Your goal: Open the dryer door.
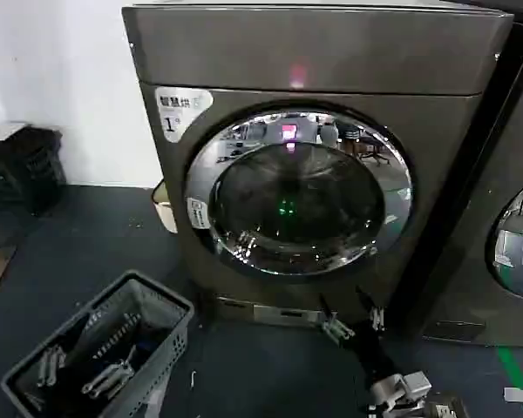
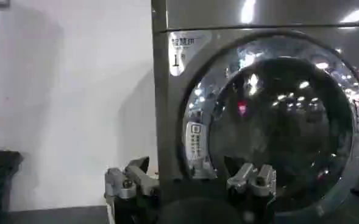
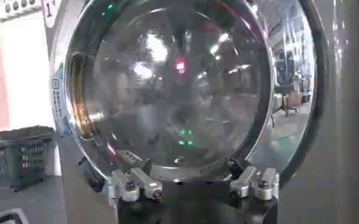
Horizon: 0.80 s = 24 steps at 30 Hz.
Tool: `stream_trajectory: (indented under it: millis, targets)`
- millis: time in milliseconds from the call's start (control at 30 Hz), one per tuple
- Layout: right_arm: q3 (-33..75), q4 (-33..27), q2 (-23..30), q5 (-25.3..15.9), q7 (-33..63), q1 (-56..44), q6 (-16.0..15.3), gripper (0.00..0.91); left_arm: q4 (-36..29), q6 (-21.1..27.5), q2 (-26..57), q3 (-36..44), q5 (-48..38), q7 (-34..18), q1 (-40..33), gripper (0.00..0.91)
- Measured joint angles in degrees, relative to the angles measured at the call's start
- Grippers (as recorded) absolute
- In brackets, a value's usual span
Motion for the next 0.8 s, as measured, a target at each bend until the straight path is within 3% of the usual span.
stream_trajectory:
  millis: [67,200,400,600,800]
  targets:
    - [0.3,-0.2,-1.2,0.3,-2.4,1.7,-1.1,0.907,0.0,0.5,0.0,0.1,0.0,0.3,0.0,0.907]
    - [0.0,-1.2,-4.9,5.5,-4.7,7.2,-5.3,0.907,0.0,0.6,-0.1,0.3,0.0,2.0,-0.2,0.907]
    - [-5.4,-3.2,-12.2,8.2,-5.3,15.8,-7.5,0.907,0.0,1.6,0.0,0.1,1.5,2.9,0.1,0.907]
    - [-14.3,-6.3,-17.4,9.0,-5.7,24.5,-8.3,0.907,0.0,2.6,-0.3,0.1,2.7,3.7,0.1,0.907]
    - [-22.8,-11.7,-17.3,9.3,-5.8,32.9,-8.2,0.907,0.0,2.2,-0.4,-0.1,2.9,4.6,0.4,0.907]
